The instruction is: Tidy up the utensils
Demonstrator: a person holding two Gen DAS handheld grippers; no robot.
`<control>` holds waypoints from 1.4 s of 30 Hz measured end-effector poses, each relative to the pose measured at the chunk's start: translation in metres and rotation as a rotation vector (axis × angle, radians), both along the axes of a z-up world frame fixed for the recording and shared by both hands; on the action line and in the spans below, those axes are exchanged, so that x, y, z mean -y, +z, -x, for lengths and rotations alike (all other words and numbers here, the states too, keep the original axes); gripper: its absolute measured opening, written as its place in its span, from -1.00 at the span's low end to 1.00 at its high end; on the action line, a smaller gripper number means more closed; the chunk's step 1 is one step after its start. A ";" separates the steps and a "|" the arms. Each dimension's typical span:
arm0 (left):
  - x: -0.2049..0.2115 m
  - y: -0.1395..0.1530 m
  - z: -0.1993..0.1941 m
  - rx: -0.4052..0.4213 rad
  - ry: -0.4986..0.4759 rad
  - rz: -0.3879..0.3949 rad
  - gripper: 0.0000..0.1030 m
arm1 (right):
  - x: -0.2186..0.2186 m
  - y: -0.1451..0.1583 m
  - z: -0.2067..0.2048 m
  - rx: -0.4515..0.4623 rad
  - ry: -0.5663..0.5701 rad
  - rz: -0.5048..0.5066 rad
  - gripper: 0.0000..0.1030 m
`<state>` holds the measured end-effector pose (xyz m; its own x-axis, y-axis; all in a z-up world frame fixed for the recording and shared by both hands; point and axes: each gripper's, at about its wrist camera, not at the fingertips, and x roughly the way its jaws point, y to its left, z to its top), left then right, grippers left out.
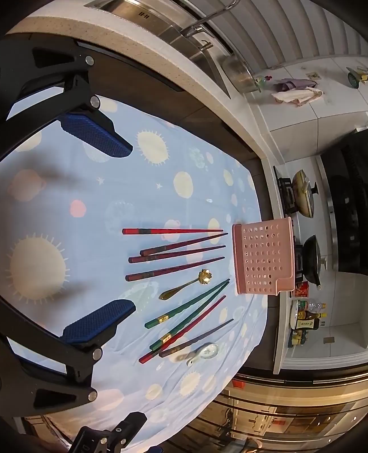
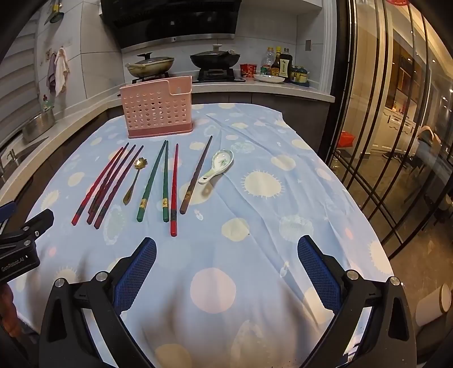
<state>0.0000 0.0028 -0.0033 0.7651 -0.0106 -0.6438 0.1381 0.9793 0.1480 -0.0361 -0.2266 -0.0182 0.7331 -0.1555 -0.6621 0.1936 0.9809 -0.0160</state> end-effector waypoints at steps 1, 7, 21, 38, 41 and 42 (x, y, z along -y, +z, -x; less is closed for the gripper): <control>0.000 0.000 0.000 -0.001 0.000 0.001 0.86 | 0.000 0.000 0.001 0.002 -0.002 -0.001 0.87; -0.001 0.001 0.000 -0.002 0.001 0.001 0.87 | -0.001 0.000 0.001 0.002 -0.003 -0.001 0.87; -0.001 -0.002 0.001 -0.002 0.001 -0.001 0.86 | 0.000 0.001 0.002 0.002 -0.003 -0.001 0.87; -0.001 -0.003 0.000 -0.011 -0.004 -0.008 0.86 | -0.001 0.001 0.001 -0.001 -0.001 -0.001 0.87; -0.001 -0.003 0.001 -0.010 -0.004 -0.007 0.86 | -0.001 0.001 0.001 0.000 -0.001 -0.002 0.87; -0.001 -0.003 0.001 -0.010 -0.005 -0.007 0.87 | -0.001 0.001 0.001 -0.001 -0.001 -0.001 0.87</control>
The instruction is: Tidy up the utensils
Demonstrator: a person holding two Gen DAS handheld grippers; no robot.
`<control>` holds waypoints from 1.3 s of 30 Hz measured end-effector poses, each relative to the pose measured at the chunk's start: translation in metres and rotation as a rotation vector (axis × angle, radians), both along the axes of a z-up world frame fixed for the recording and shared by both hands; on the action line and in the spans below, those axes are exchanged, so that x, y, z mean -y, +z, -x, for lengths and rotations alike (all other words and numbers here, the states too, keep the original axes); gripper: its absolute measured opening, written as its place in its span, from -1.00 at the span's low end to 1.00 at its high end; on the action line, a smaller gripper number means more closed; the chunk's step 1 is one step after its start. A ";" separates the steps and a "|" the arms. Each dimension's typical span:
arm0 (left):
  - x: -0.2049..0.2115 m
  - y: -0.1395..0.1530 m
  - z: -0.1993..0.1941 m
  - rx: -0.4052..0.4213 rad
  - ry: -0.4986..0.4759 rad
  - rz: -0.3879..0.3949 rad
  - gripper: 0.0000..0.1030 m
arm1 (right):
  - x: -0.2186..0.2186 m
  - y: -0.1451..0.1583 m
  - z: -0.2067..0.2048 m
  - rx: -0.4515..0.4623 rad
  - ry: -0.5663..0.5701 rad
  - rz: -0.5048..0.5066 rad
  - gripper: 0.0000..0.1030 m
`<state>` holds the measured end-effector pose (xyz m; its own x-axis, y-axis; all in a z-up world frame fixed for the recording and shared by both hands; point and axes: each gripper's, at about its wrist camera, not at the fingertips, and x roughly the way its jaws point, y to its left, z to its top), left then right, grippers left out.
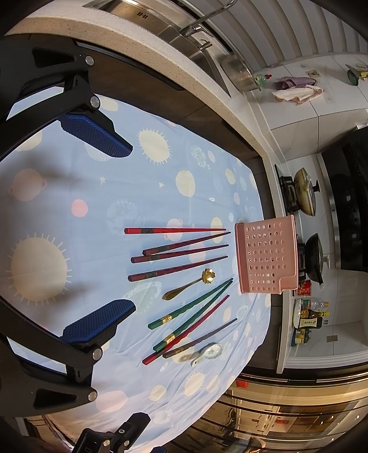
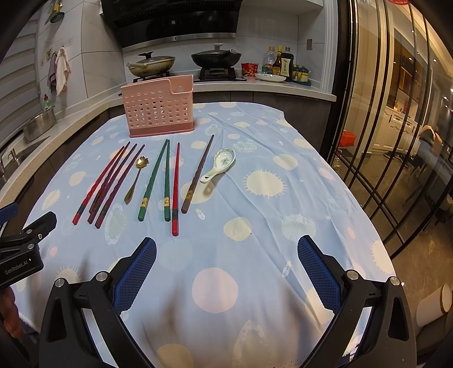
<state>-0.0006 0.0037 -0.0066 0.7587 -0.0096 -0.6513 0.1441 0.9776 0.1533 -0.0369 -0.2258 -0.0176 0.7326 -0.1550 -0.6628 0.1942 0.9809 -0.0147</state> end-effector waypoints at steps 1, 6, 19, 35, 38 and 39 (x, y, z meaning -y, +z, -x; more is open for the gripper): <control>0.000 0.000 0.000 -0.001 0.000 0.000 0.86 | 0.000 0.000 0.000 0.000 0.000 -0.001 0.87; 0.000 0.000 0.000 0.000 0.001 -0.003 0.86 | -0.001 -0.002 -0.001 -0.004 0.001 -0.002 0.87; 0.002 -0.001 -0.001 -0.001 -0.001 -0.002 0.86 | -0.001 -0.004 -0.001 -0.008 0.002 -0.006 0.87; 0.003 -0.002 -0.002 -0.002 -0.001 -0.003 0.86 | 0.000 -0.005 -0.002 -0.010 0.002 -0.007 0.87; 0.003 -0.002 -0.002 -0.002 0.000 -0.005 0.86 | 0.000 -0.005 -0.002 -0.009 0.001 -0.006 0.87; 0.004 -0.003 -0.002 -0.002 -0.001 -0.006 0.86 | 0.000 -0.004 -0.002 -0.010 0.002 -0.006 0.87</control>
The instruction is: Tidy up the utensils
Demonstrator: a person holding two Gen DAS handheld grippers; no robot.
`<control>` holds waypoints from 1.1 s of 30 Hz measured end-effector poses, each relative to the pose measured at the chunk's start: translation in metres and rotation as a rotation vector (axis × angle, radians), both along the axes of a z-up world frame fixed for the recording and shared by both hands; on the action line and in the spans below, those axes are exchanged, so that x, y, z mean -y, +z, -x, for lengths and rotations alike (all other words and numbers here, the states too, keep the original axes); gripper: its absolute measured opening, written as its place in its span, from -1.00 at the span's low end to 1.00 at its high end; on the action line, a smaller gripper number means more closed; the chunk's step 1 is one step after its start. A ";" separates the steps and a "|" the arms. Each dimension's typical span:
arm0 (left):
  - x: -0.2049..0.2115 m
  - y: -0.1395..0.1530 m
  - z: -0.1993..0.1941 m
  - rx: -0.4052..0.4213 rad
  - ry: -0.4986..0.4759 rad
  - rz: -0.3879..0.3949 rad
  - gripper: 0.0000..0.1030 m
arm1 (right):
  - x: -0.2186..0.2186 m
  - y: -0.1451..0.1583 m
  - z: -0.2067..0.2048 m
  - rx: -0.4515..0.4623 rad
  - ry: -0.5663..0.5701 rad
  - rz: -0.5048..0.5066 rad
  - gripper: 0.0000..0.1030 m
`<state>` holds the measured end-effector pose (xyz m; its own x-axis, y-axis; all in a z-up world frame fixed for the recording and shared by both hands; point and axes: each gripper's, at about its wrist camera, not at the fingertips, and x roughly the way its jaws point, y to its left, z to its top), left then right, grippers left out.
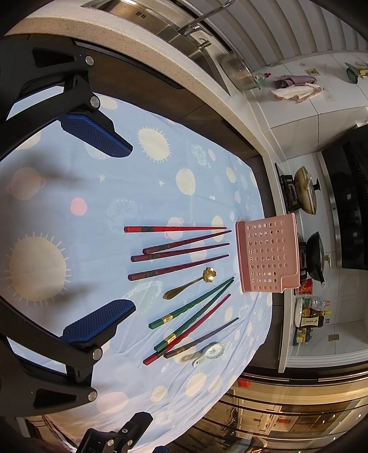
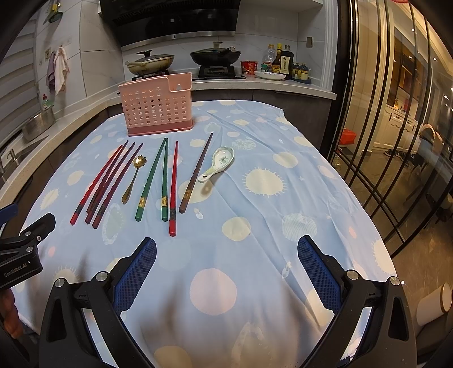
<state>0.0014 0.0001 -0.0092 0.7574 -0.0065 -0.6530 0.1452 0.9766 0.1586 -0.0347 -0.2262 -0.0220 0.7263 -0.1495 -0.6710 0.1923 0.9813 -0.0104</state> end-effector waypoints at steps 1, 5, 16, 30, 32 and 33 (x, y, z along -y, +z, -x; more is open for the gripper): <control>0.000 0.000 0.000 -0.001 -0.001 0.001 0.86 | 0.000 0.000 0.000 -0.001 0.000 -0.001 0.87; 0.002 -0.001 -0.001 -0.001 -0.003 0.000 0.86 | 0.000 0.000 0.000 0.000 0.000 0.000 0.87; 0.006 0.001 -0.001 0.002 -0.012 -0.001 0.87 | 0.002 0.001 -0.001 -0.002 0.001 0.002 0.87; -0.029 -0.004 -0.032 -0.060 0.052 0.050 0.86 | 0.010 -0.002 -0.009 -0.015 -0.020 -0.008 0.87; -0.038 -0.009 -0.042 -0.079 0.070 0.063 0.86 | 0.012 -0.005 -0.013 -0.020 -0.024 -0.011 0.87; -0.041 -0.013 -0.047 -0.088 0.082 0.060 0.86 | 0.014 -0.006 -0.015 -0.023 -0.026 -0.012 0.87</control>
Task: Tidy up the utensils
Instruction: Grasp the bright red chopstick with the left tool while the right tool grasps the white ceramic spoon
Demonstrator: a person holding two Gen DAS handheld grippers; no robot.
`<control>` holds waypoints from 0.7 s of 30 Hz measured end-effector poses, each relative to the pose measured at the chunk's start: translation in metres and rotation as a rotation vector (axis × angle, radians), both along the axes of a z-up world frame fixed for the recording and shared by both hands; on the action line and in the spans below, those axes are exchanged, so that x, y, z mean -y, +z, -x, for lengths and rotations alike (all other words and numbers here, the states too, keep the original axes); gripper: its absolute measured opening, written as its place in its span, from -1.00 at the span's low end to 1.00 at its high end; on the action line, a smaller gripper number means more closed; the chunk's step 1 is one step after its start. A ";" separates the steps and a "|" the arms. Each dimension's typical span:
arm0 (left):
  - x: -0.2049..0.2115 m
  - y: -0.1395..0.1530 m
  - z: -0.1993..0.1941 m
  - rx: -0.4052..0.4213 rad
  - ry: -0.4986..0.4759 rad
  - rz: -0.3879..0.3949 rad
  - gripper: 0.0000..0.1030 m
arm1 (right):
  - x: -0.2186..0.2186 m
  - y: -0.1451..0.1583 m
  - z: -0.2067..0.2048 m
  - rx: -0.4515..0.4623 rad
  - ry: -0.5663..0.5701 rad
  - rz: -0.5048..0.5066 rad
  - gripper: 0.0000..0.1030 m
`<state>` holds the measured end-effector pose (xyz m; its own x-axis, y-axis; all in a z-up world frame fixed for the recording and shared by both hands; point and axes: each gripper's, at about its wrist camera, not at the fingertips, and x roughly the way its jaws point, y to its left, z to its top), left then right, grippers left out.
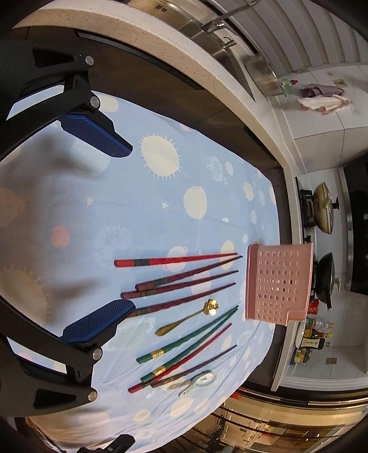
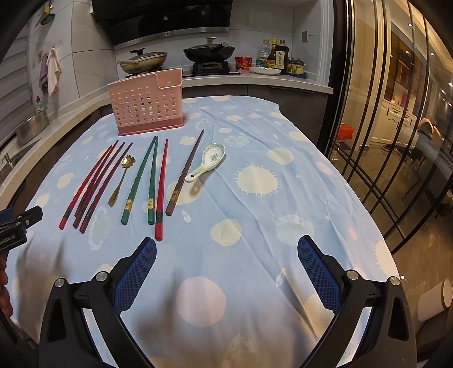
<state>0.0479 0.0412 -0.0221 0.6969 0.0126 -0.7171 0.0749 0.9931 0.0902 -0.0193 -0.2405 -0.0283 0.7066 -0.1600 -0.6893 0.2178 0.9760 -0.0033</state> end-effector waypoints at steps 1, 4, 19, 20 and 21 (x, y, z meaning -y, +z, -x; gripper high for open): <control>-0.002 -0.003 -0.004 -0.005 0.008 -0.005 0.86 | 0.001 -0.001 -0.002 -0.003 -0.002 -0.001 0.87; -0.004 -0.013 -0.016 -0.022 0.013 -0.017 0.86 | 0.003 -0.006 -0.009 -0.013 -0.004 -0.005 0.87; 0.000 -0.042 -0.053 -0.118 -0.064 0.020 -0.02 | 0.016 -0.011 -0.070 -0.024 -0.026 -0.047 0.87; 0.000 -0.041 -0.053 -0.119 -0.073 0.025 -0.06 | 0.018 -0.010 -0.078 -0.021 -0.029 -0.061 0.87; 0.000 -0.041 -0.053 -0.120 -0.079 0.030 -0.11 | 0.020 -0.009 -0.085 -0.018 -0.031 -0.072 0.86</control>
<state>0.1010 0.0408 -0.0633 0.6037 -0.0617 -0.7948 0.1617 0.9857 0.0463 0.0656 -0.2602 -0.0372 0.6893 -0.1308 -0.7126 0.2481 0.9667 0.0626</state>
